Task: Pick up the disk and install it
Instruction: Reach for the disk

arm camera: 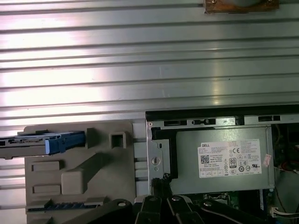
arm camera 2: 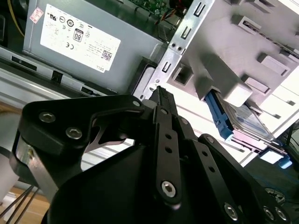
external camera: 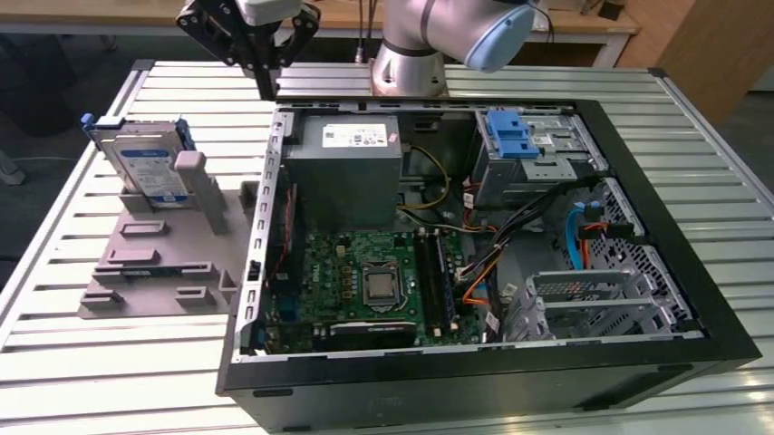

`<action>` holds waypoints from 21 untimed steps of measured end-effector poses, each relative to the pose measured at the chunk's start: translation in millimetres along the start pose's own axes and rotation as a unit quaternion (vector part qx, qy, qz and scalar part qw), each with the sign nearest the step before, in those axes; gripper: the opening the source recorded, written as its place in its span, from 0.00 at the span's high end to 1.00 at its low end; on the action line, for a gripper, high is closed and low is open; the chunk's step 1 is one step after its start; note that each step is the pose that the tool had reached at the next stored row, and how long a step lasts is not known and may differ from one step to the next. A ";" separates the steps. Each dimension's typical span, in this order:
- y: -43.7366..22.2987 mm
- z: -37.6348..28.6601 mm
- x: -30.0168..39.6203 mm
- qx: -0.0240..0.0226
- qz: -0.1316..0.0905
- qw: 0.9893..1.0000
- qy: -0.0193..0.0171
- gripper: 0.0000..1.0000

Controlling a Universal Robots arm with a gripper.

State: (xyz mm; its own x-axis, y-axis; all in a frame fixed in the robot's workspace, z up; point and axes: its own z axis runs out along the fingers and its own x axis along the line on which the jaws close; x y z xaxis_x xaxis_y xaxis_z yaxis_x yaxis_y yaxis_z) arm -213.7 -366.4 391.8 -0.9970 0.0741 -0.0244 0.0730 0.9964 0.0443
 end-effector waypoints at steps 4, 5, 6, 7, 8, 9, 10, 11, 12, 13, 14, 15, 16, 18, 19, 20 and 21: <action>0.1 0.0 6.5 0.000 0.000 1.000 0.000 0.89; 0.2 0.0 8.1 0.000 0.000 1.000 0.000 0.89; 0.2 0.0 9.8 0.000 0.000 1.000 0.000 0.89; 0.2 0.0 11.4 0.000 0.000 1.000 0.000 0.89; 0.2 0.0 13.0 0.000 0.000 1.000 0.000 0.89; 0.2 -0.1 14.6 0.000 0.000 1.000 0.000 0.89; 0.2 -0.1 16.3 0.000 0.000 1.000 0.000 0.89; 0.2 0.0 17.9 0.000 0.000 1.000 0.000 0.89; 0.3 -0.1 19.8 0.000 0.000 1.000 0.000 0.89; 0.4 -0.1 21.9 0.000 0.000 1.000 0.000 0.89; 0.5 -0.1 24.1 0.000 0.000 1.000 0.000 0.89; 0.6 -0.2 26.2 0.000 0.000 1.000 0.000 0.89; 0.8 -0.2 28.4 0.000 0.000 1.000 0.000 0.89; 1.1 -0.2 31.9 0.000 0.000 1.000 0.000 0.89; 1.4 -0.2 33.2 0.000 0.000 1.000 0.000 0.89; 1.8 0.0 34.6 0.000 0.000 1.000 0.000 0.89; 2.5 0.1 35.8 0.001 0.000 1.000 0.000 0.89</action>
State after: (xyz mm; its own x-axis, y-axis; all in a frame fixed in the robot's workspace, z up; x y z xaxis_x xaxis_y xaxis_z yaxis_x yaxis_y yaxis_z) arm -249.2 -361.2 390.9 -0.9970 0.0741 -0.0242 0.0730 0.9964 0.0426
